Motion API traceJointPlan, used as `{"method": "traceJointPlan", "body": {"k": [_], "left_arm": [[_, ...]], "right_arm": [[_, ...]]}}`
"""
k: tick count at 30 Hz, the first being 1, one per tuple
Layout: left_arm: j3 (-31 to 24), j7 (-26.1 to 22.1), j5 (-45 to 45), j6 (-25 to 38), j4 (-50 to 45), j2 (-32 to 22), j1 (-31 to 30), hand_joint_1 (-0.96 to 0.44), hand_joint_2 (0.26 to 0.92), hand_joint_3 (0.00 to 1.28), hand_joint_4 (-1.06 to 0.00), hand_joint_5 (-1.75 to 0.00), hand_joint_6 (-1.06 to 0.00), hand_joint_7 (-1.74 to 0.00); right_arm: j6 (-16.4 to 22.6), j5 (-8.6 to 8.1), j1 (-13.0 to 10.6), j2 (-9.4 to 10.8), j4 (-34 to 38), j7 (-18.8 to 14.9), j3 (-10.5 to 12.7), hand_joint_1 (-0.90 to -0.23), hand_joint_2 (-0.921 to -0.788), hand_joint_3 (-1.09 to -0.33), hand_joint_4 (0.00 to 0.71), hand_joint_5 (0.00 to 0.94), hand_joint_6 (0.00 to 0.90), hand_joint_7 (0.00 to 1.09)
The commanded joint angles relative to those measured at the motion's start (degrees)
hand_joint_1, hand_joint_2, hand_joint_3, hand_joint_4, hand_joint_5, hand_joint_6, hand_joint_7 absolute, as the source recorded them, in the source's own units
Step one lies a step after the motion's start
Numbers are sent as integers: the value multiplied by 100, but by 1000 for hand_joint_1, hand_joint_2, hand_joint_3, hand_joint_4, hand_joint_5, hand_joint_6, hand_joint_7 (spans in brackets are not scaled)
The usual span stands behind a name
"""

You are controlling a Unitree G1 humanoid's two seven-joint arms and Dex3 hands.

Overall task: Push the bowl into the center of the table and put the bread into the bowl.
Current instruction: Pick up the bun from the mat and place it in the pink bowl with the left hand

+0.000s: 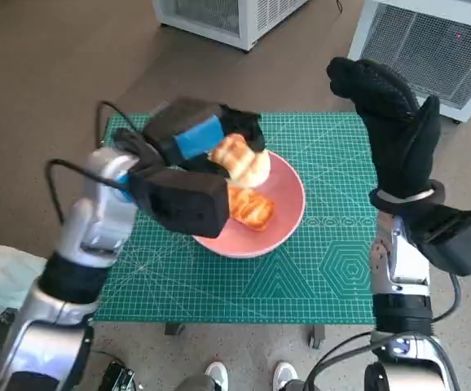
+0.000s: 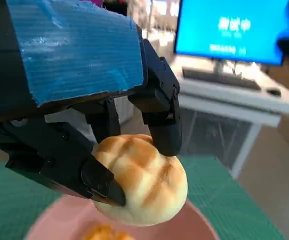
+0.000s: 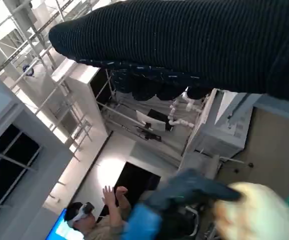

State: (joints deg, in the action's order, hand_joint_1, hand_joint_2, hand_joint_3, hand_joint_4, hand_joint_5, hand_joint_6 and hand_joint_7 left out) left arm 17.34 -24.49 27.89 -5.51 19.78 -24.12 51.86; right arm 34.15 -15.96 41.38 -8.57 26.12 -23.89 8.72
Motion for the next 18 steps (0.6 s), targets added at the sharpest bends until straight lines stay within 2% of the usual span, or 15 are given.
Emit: {"method": "traceJointPlan", "body": {"k": [1,2,4,7,8,12,18], "left_arm": [[-1,-230,-296,-104,603,159,219,172,916,151,-625,-1264,-469,-804],[-3,-338,-349,-37,653,173,235,172,916,151,-625,-1264,-469,-804],[-19,-749,-505,300,643,181,257,55,872,120,-298,-594,-250,-349],[-30,-1138,-632,576,556,151,266,-76,838,85,-97,-194,-122,-117],[-33,-1207,-647,631,517,141,264,-145,832,76,-62,-124,-100,-76],[-147,-1286,-807,659,421,141,210,-298,829,59,-15,-32,-67,-22],[-500,-949,-1206,179,374,207,-14,-481,851,45,0,-2,-8,-1]], "right_arm": [[-115,14,-155,-39,-15,37,27,-714,-921,-720,218,4,133,428],[-123,9,-151,-40,-15,39,32,-714,-921,-720,218,4,133,428],[-137,-5,-142,-45,-22,47,48,-717,-921,-714,220,4,135,422],[-141,-24,-124,-44,-18,51,66,-719,-921,-708,222,4,132,413],[-141,-30,-120,-42,-16,50,71,-721,-921,-707,222,4,129,409],[-117,-28,-106,-38,-6,53,82,-725,-921,-702,224,4,124,398],[-102,-18,-62,-39,12,67,86,-727,-921,-698,225,4,123,385]]}}
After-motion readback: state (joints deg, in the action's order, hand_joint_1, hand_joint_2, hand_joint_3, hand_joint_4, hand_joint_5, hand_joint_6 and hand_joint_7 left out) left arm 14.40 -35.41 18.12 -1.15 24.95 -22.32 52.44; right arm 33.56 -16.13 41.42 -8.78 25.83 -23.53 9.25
